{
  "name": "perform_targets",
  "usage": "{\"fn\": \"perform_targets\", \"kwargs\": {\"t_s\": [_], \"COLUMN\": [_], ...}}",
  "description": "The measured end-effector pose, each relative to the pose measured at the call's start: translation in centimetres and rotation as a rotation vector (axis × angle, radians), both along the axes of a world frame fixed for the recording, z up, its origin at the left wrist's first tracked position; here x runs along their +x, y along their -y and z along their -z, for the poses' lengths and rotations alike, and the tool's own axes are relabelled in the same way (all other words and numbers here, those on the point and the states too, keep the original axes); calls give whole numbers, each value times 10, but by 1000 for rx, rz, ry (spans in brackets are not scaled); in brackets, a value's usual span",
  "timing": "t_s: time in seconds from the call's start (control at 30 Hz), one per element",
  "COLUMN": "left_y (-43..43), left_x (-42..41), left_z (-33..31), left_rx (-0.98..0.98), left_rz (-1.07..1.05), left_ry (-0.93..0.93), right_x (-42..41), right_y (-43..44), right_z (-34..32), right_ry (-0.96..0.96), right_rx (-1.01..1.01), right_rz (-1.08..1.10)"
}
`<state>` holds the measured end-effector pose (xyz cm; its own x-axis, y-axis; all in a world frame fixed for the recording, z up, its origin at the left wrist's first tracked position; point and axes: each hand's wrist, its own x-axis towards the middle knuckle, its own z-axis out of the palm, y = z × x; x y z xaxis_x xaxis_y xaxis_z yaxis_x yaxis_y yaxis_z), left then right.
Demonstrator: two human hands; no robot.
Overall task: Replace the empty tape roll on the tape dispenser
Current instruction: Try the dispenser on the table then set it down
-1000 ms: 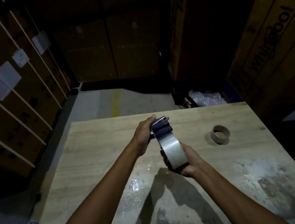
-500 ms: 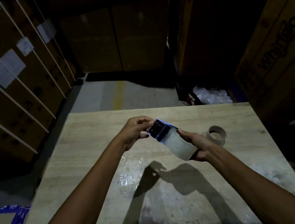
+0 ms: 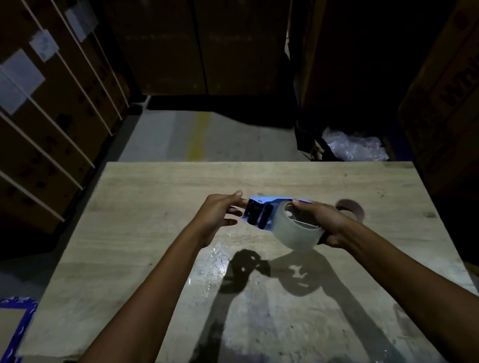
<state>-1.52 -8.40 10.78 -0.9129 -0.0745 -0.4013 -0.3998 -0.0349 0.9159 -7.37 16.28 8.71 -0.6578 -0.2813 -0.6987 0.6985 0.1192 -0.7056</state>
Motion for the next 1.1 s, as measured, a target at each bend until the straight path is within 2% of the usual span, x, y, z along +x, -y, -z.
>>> {"fn": "perform_targets", "kwargs": {"t_s": [0.07, 0.17, 0.5, 0.67, 0.87, 1.1], "left_y": [-4, -14, -47, -52, -53, -61], "left_x": [1, 4, 20, 29, 35, 43], "left_z": [10, 24, 81, 105, 136, 142], "left_rx": [-54, -26, -166, -276, -498, -544], "left_rz": [-18, -53, -156, -186, -75, -172], "left_ry": [29, 68, 191, 196, 192, 170], "right_x": [-2, -2, 14, 23, 32, 38], "right_y": [-4, -8, -15, -10, 2, 5], "right_z": [3, 10, 53, 67, 69, 75], "right_ry": [-109, -297, -918, -982, -974, -1024], "right_rx": [22, 41, 464, 537, 594, 602], "right_rz": [-24, -50, -376, -529, -693, -835]}}
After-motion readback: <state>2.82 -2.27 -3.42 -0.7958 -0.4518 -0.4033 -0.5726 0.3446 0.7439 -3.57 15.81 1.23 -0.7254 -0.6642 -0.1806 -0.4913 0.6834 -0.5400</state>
